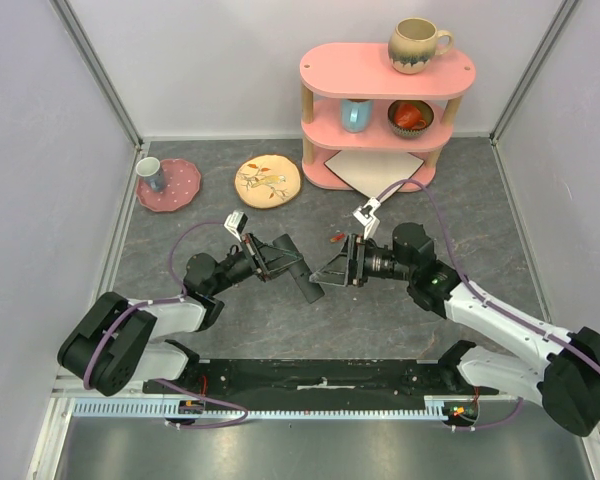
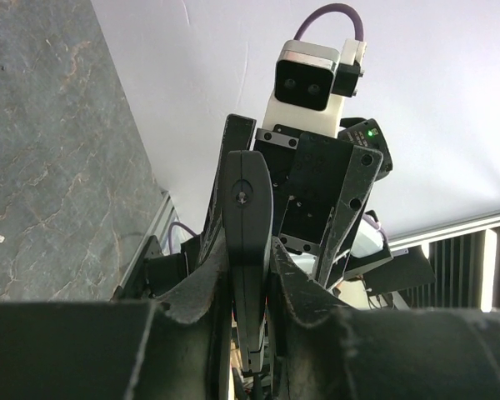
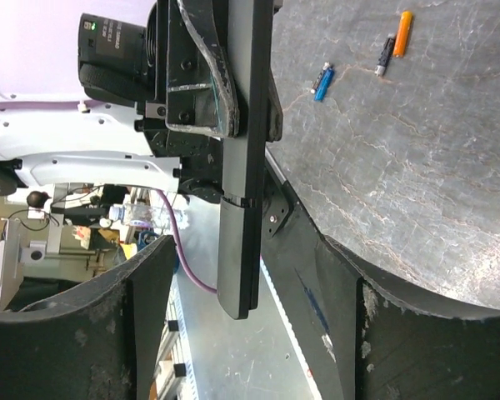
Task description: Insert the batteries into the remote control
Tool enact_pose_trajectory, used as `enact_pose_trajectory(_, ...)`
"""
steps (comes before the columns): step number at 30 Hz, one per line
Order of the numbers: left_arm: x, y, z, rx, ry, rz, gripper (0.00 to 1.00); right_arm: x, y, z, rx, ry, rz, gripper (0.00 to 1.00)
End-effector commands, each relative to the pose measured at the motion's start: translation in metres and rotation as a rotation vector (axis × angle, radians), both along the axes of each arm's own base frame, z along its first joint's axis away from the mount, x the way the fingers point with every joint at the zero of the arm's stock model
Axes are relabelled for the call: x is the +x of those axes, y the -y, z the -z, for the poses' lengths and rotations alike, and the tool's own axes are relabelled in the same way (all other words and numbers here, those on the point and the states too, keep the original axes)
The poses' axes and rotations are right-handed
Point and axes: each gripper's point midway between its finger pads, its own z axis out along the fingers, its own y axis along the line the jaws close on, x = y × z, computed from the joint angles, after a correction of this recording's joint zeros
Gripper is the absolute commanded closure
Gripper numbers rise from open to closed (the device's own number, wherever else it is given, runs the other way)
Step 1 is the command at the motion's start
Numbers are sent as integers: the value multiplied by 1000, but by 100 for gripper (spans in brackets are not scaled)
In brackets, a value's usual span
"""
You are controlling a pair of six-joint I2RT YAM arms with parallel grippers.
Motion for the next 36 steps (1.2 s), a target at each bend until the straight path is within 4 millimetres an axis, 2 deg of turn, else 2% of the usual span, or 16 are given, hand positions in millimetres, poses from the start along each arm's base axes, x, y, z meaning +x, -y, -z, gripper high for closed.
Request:
enact_pose_trajectory(1,0,1,-16,-38,42,17,98,-11,-9,-4,29,20,-67,26)
enact_pose_trajectory(12,0,0,-20,-47,51,17,98,-22,-24,2,23,12,-121,39)
enact_pose_trajectory(22,-2,0,-20,-48,51,15,98,-21,-23,2,66,-7,-101,47)
enact_pose_trajectory(36,-3,-1,-23,-54,56,15,98,-22,-23,8,61,-21,-99,70)
